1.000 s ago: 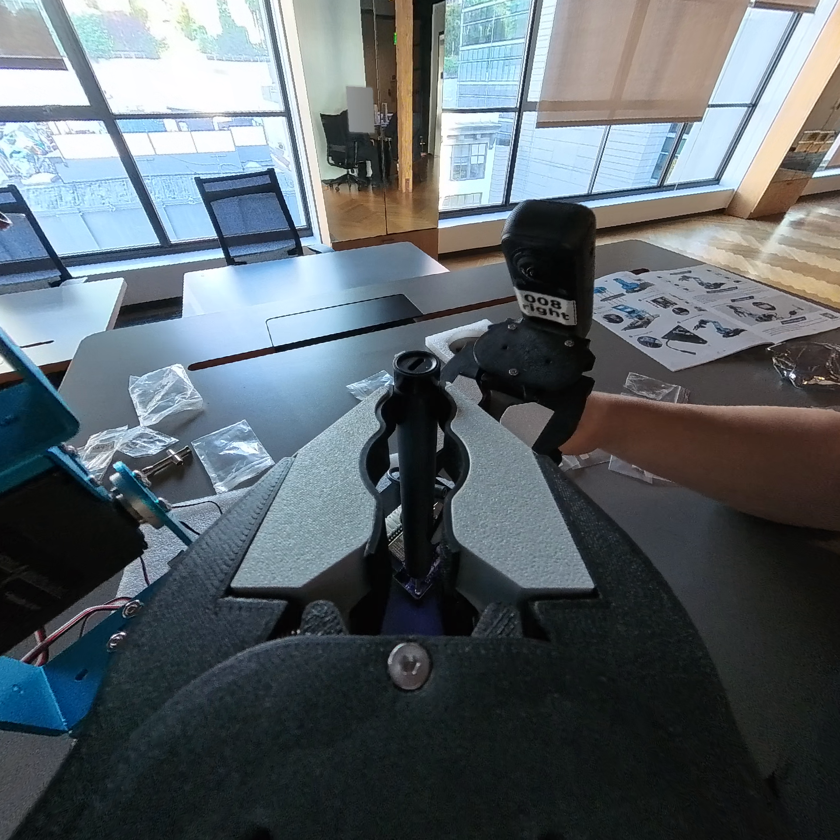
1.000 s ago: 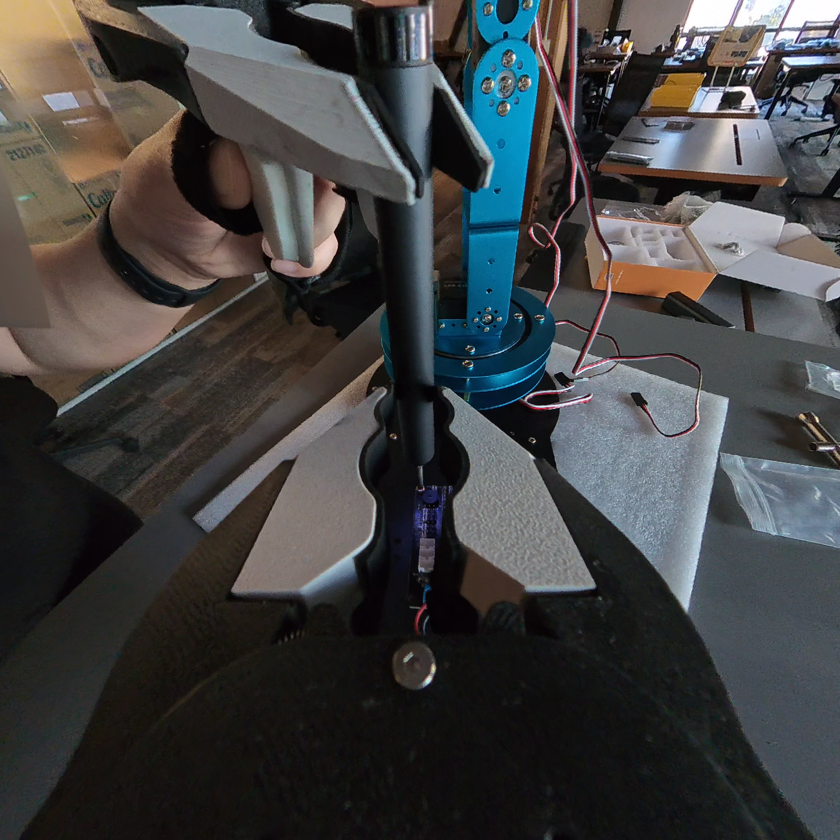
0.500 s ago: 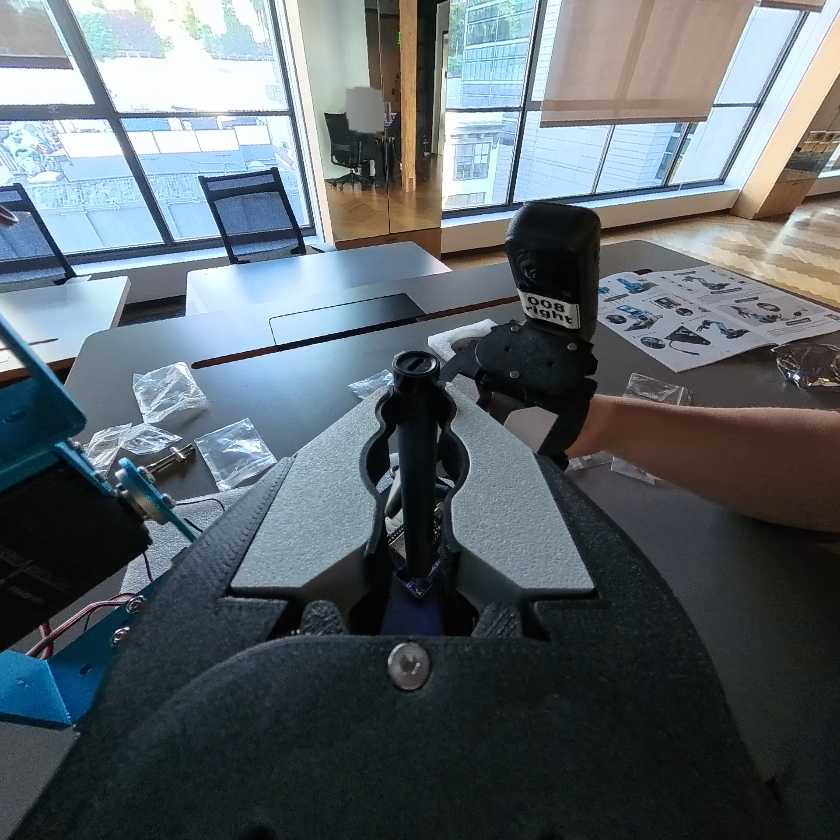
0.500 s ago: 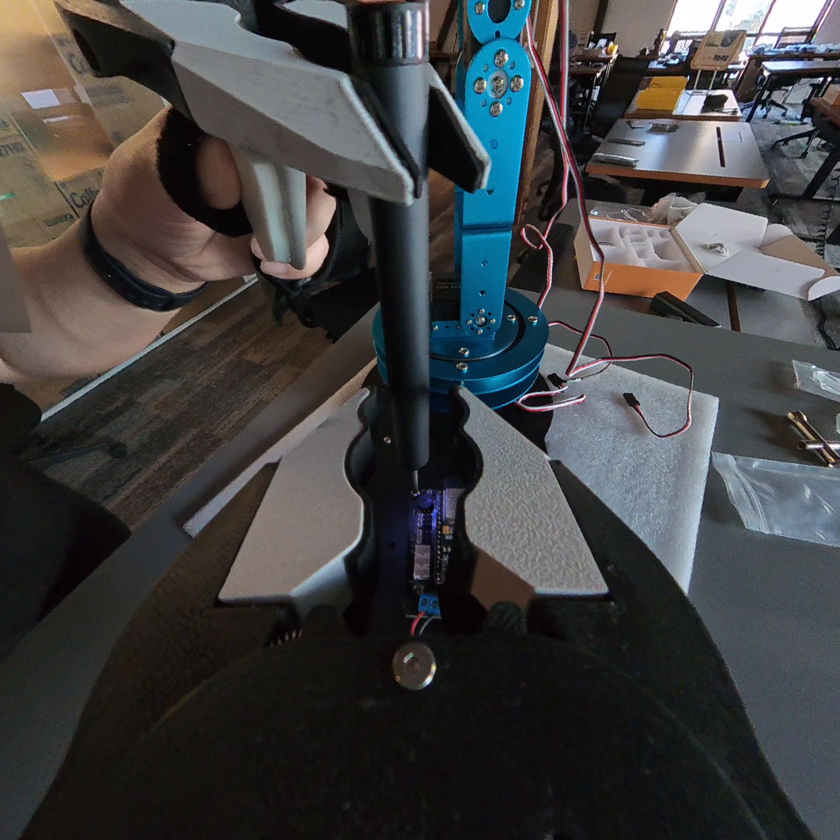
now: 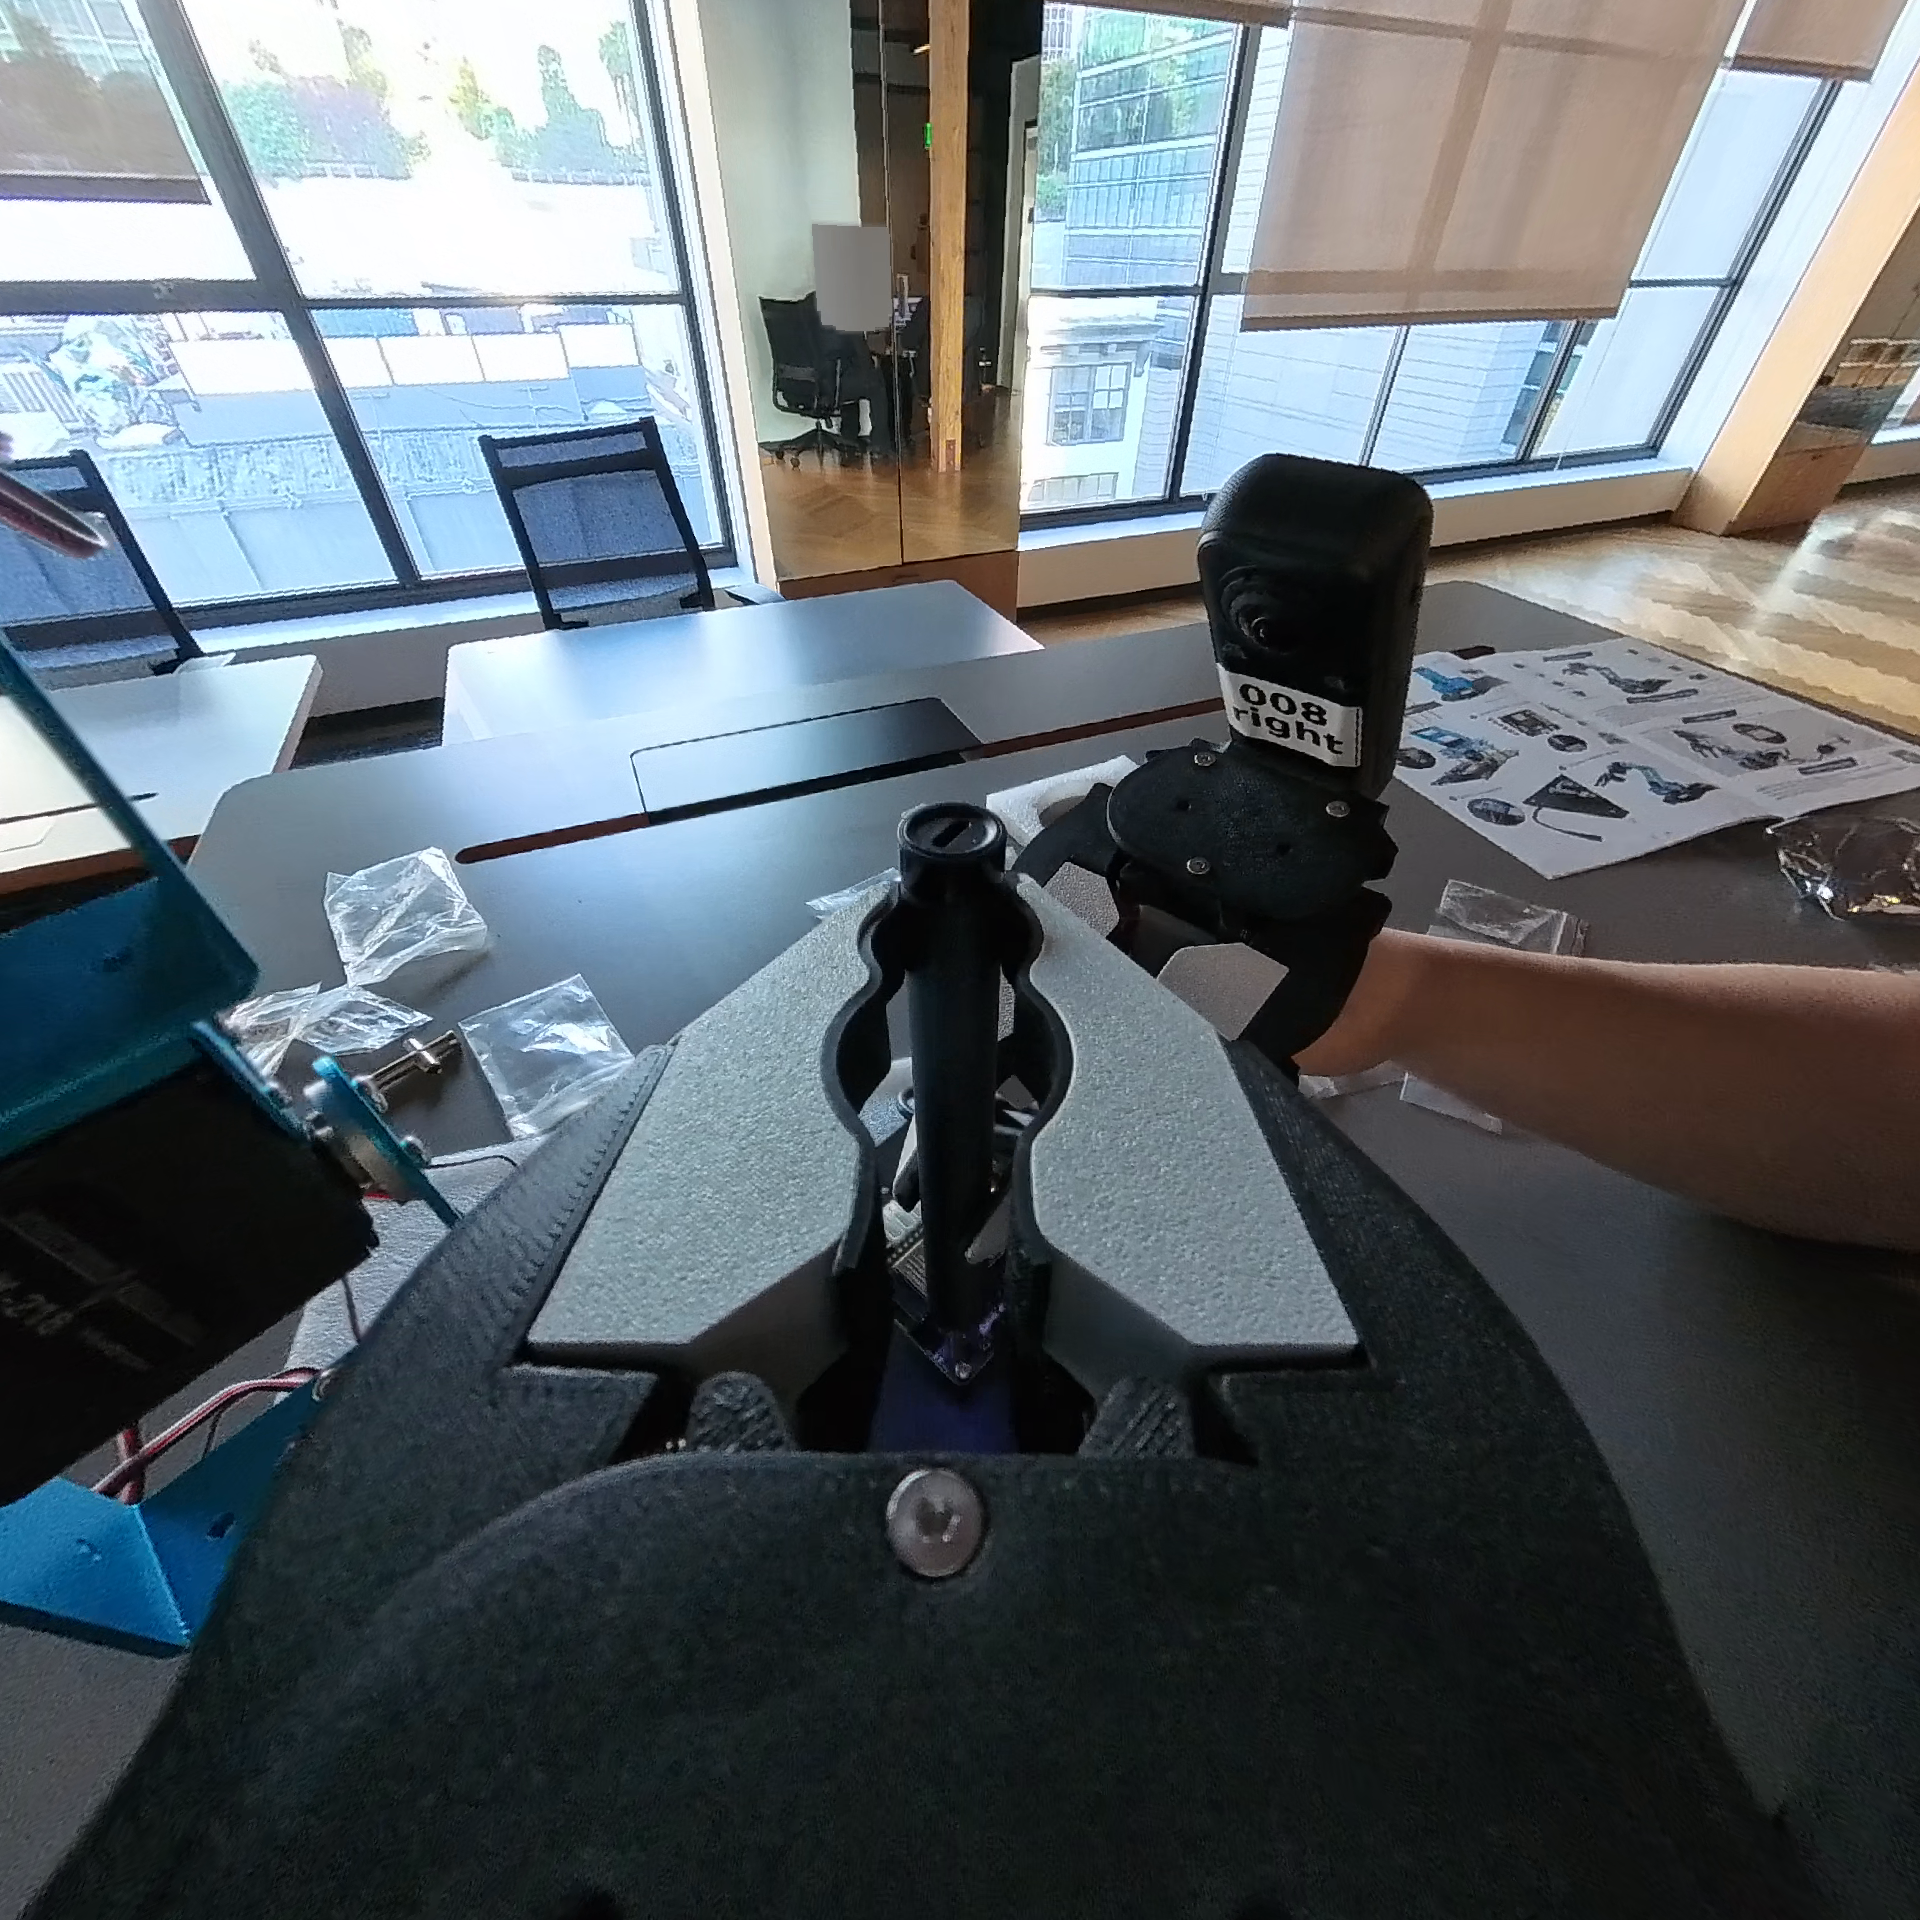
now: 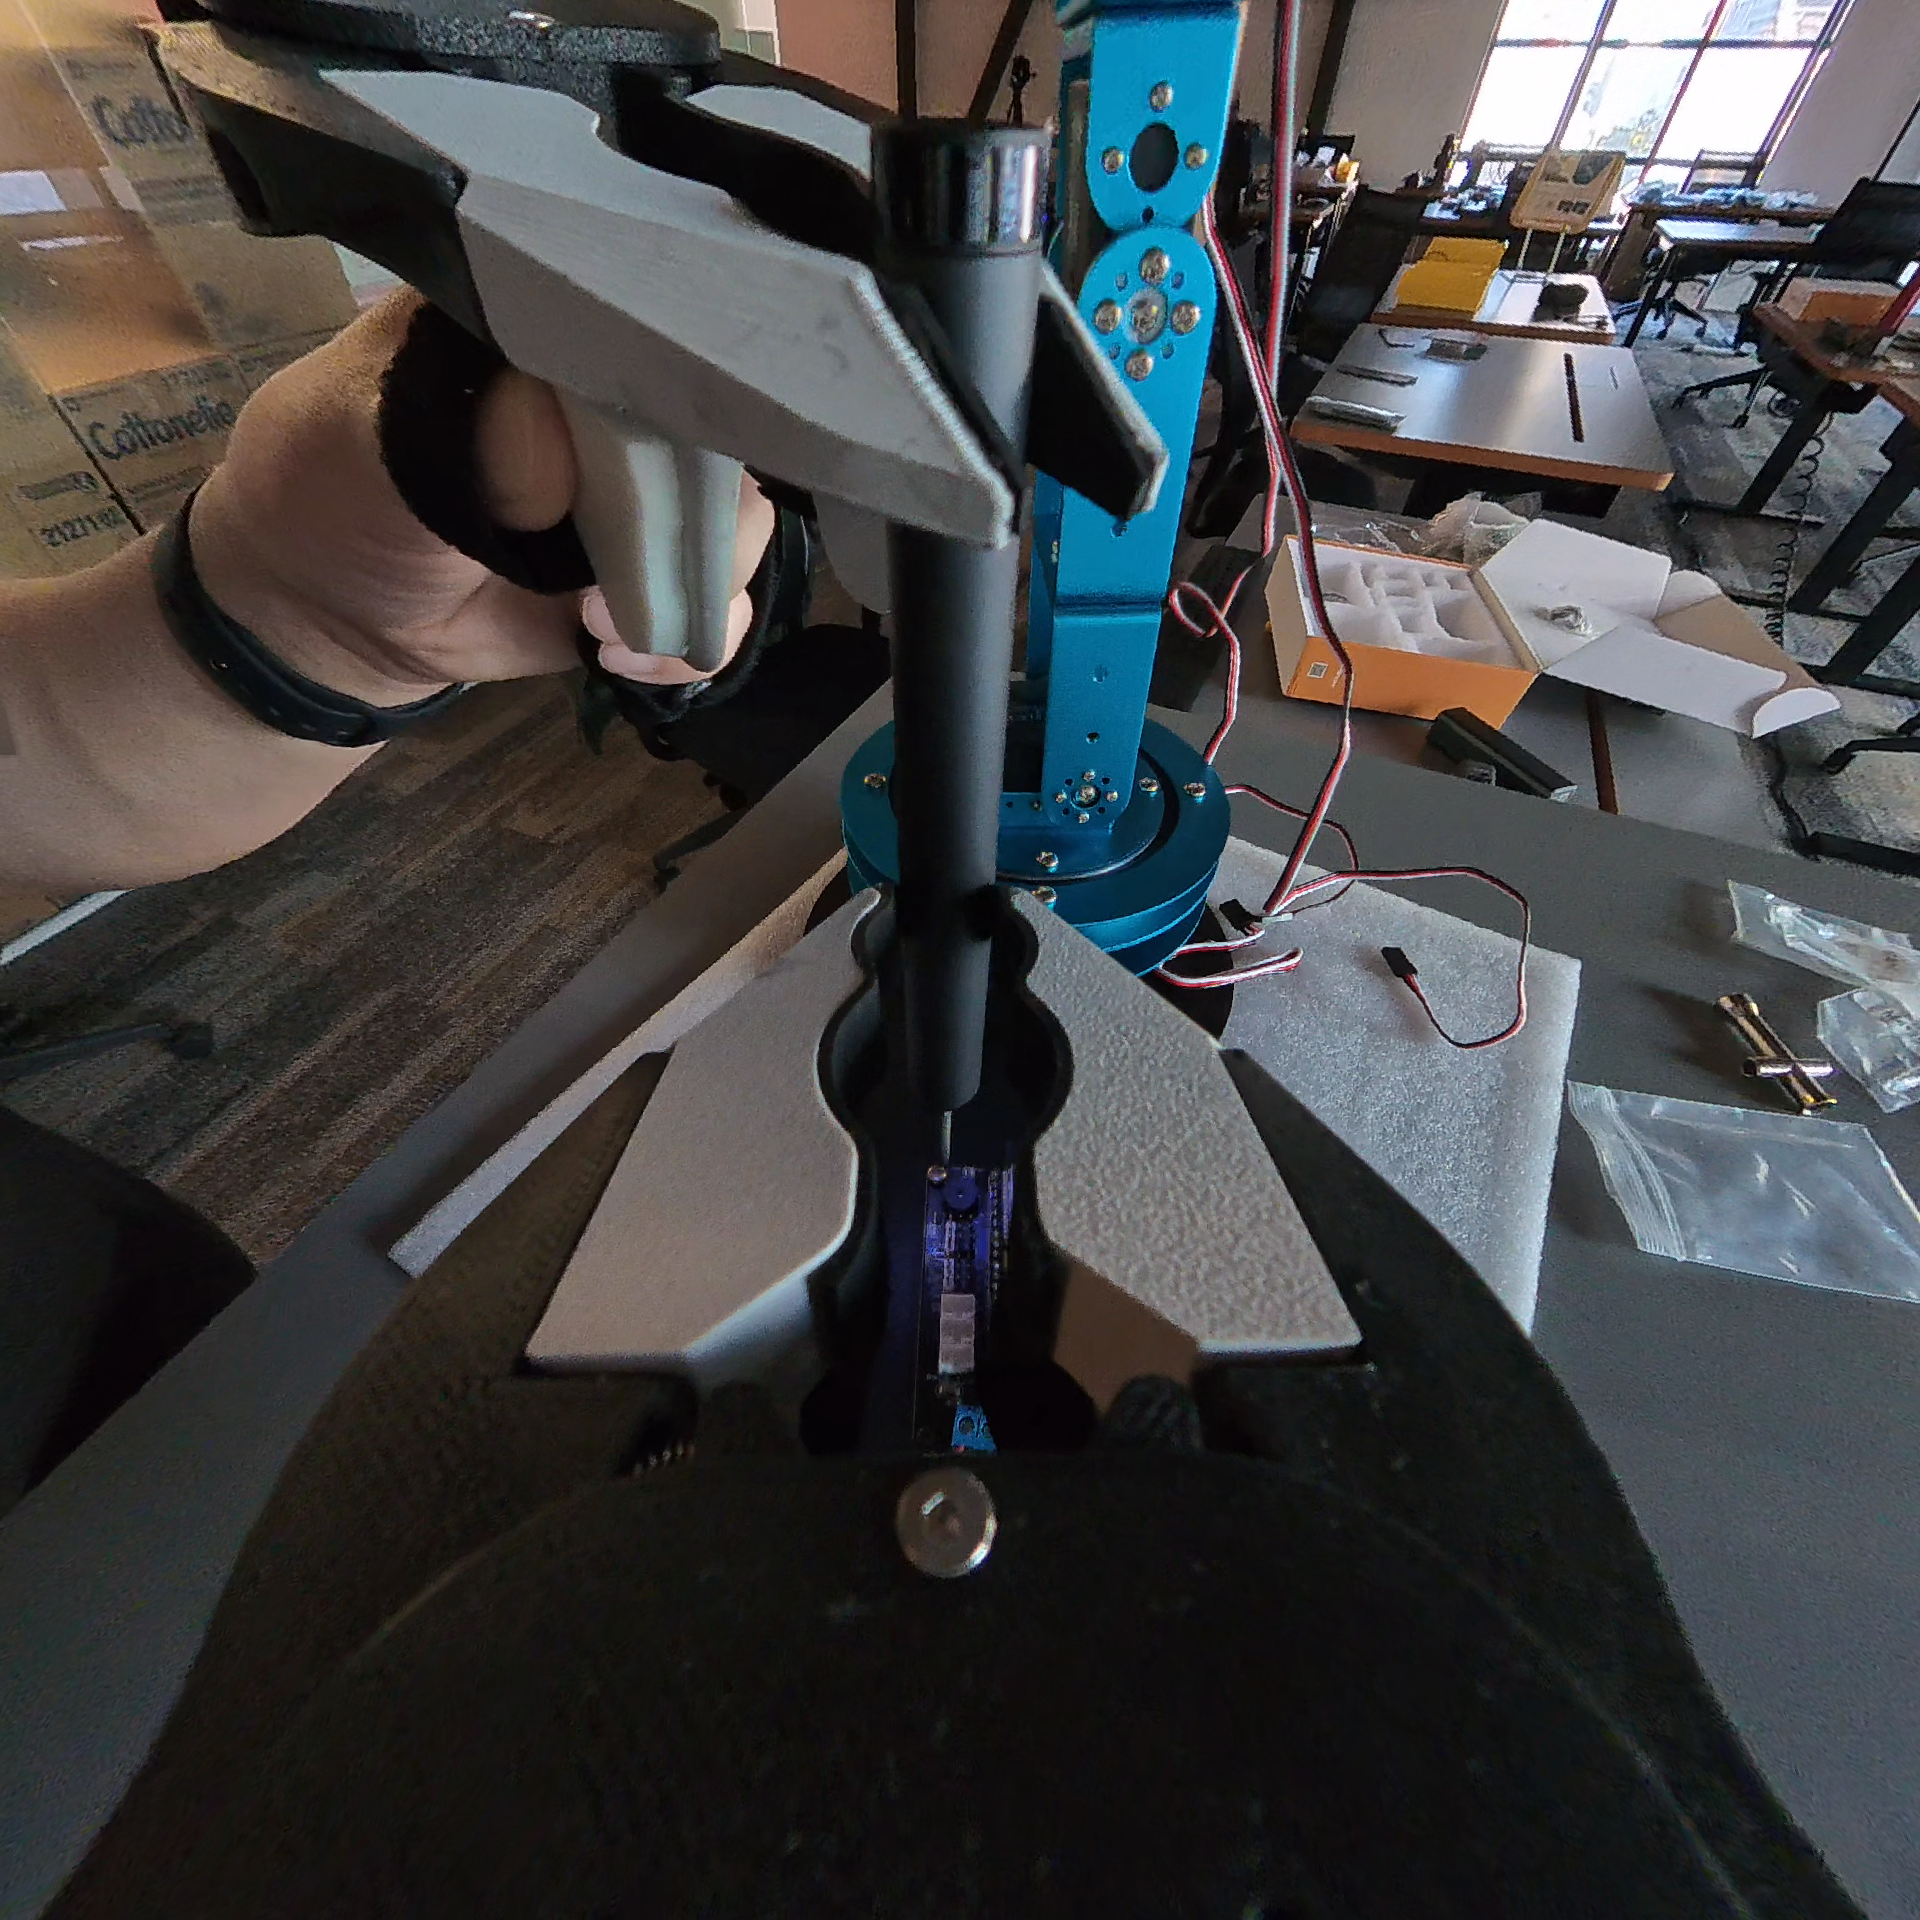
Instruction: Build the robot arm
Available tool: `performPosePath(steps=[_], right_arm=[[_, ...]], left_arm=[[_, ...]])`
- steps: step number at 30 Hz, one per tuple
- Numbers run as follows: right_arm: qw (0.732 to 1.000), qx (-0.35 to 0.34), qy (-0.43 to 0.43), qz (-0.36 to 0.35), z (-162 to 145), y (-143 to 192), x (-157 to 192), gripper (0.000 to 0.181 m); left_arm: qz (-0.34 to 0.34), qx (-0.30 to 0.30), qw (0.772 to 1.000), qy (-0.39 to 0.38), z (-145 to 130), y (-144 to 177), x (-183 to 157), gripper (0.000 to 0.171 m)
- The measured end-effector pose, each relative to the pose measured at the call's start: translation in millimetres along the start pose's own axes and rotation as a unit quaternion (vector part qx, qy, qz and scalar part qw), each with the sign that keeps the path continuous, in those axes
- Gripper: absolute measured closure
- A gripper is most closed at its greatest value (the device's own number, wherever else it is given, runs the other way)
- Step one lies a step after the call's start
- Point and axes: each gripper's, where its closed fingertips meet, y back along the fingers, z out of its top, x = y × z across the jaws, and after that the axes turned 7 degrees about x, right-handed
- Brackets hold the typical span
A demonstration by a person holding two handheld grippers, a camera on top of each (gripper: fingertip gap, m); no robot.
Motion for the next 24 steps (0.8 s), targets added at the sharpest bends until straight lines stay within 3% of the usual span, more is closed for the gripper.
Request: performPosePath(steps=[4,8,12,14,17,24], right_arm=[[1.0,-0.013,0.002,0.007,9.5,3.9,4.8,0.166],[0.999,-0.043,-0.008,0.019,36.7,20.1,13.8,0.166],[0.996,-0.071,-0.045,0.022,56.9,52.4,23.8,0.166],[0.994,-0.07,-0.078,0.022,49.7,71.3,31.0,0.166],[0.989,-0.072,-0.131,0.005,26.2,104.2,42.2,0.166],[0.964,-0.094,-0.241,-0.062,-39.0,171.0,70.7,0.166]], left_arm=[[-0.004,-0.009,1.0,-0.003,10.2,2.6,-4.3,0.156],[-0.027,-0.035,0.999,-0.006,41.0,7.3,-16.0,0.156],[-0.045,-0.015,0.999,-0.009,63.2,11.7,-29.4,0.123],[-0.058,-0.017,0.998,-0.018,66.7,22.1,-40.4,0.12],[-0.075,0.019,0.997,-0.028,38.8,37.5,-58.5,0.121],[-0.066,0.137,0.988,-0.002,-82.4,53.9,-87.4,0.131]])
